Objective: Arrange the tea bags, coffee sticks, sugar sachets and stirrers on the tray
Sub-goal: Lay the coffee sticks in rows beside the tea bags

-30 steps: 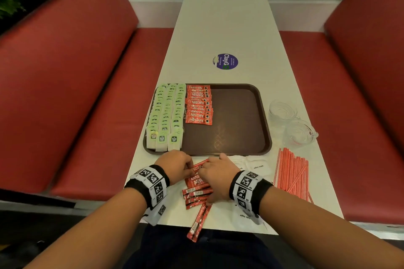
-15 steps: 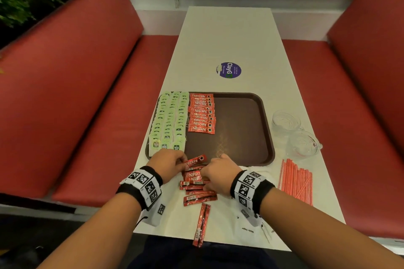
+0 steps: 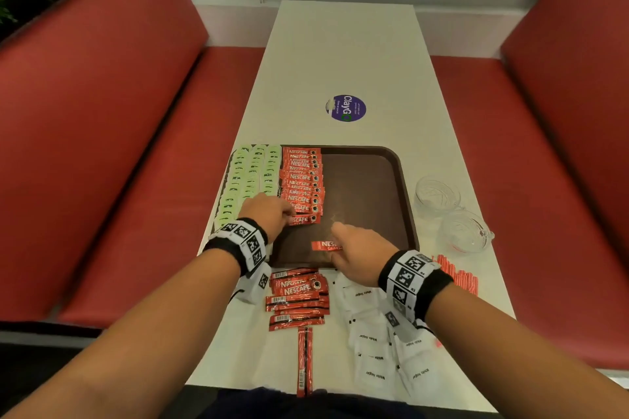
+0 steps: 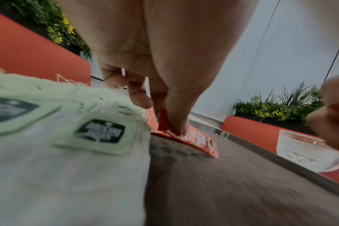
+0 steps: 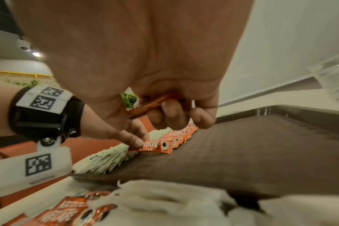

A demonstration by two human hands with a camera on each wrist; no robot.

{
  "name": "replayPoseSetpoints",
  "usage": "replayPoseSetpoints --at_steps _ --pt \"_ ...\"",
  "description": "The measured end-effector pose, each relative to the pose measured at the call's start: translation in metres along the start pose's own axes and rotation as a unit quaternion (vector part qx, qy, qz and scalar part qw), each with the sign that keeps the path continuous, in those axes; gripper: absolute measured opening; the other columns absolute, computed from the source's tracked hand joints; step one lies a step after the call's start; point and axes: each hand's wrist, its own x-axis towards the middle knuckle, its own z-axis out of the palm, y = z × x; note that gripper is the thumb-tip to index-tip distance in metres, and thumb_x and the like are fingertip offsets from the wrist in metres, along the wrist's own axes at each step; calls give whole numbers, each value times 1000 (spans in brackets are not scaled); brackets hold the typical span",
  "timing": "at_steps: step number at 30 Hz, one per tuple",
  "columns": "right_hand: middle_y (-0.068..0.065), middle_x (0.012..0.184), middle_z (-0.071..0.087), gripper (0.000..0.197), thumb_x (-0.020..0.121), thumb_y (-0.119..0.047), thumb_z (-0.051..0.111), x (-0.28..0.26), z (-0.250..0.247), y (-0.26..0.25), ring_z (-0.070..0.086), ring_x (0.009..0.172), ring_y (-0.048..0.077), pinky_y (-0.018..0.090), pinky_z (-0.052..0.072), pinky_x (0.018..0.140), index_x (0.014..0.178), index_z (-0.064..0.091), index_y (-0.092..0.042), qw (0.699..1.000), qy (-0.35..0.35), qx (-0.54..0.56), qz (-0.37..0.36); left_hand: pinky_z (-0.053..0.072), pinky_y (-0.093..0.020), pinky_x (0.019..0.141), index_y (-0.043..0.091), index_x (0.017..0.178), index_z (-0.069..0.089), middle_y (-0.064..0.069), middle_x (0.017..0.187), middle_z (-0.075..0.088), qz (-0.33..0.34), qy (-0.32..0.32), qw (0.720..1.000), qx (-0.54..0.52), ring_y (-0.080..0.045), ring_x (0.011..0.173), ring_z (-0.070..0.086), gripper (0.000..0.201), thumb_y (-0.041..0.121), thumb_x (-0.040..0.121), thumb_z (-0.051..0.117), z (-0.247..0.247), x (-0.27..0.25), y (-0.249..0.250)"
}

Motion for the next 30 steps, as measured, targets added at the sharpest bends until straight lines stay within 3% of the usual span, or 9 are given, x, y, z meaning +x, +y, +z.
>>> replayPoseSetpoints --at_steps 3,5,10,13,20,22,25,28,30 --pt "-4 87 51 16 99 -35 50 2 -1 7 55 76 19 38 48 71 95 42 -21 1000 20 14 3 47 -39 96 35 93 69 10 90 70 -25 -3 1000 14 -17 95 64 8 41 89 69 1 14 2" --pt "-3 84 51 10 98 -27 46 4 -2 11 54 73 20 41 48 70 94 43 -19 999 26 29 7 48 -41 96 35 90 69 11 91 70 -32 10 999 35 -17 97 62 10 43 86 71 0 20 3" --pt "-11 86 47 8 97 -18 47 10 -3 19 48 73 12 29 36 69 103 44 -22 998 34 52 30 50 -41 92 33 102 70 7 108 67 11 27 999 39 -18 100 60 21 44 83 74 -2 24 9" --pt "-6 97 48 18 97 -18 48 12 -5 21 45 82 12 27 34 75 114 55 -16 999 31 35 27 49 -39 93 34 107 69 5 113 63 42 -7 998 44 -19 107 57 27 43 83 75 -2 23 15" --pt "-8 96 46 18 98 -16 49 17 -8 21 47 83 12 27 37 76 114 58 -17 998 27 33 40 49 -38 93 34 111 68 2 116 64 45 -27 997 59 -20 108 57 27 42 86 72 -8 33 22" --pt "-4 103 51 25 98 -13 49 19 -9 21 52 90 15 27 40 79 121 58 -15 998 27 35 42 50 -38 91 34 109 69 5 111 66 50 -4 997 53 -19 104 59 26 48 87 68 -12 32 24" --pt "1 118 57 33 97 -9 48 23 -10 22 57 105 20 29 46 89 128 57 -17 998 36 44 40 47 -29 80 30 100 73 12 96 68 102 36 992 -60 -10 90 60 25 50 93 60 -20 23 28" --pt "2 115 56 29 99 -9 48 27 -10 21 58 102 22 27 41 82 125 57 -18 997 43 54 31 41 -18 74 29 100 75 17 89 67 174 -21 975 -137 1 82 57 20 44 90 67 -29 8 36" --pt "1 111 56 26 99 -10 50 30 -9 19 58 99 22 28 43 81 122 58 -19 997 47 57 25 38 -19 71 30 98 76 17 83 65 198 -41 972 -116 1 77 55 15 39 88 71 -27 4 37"
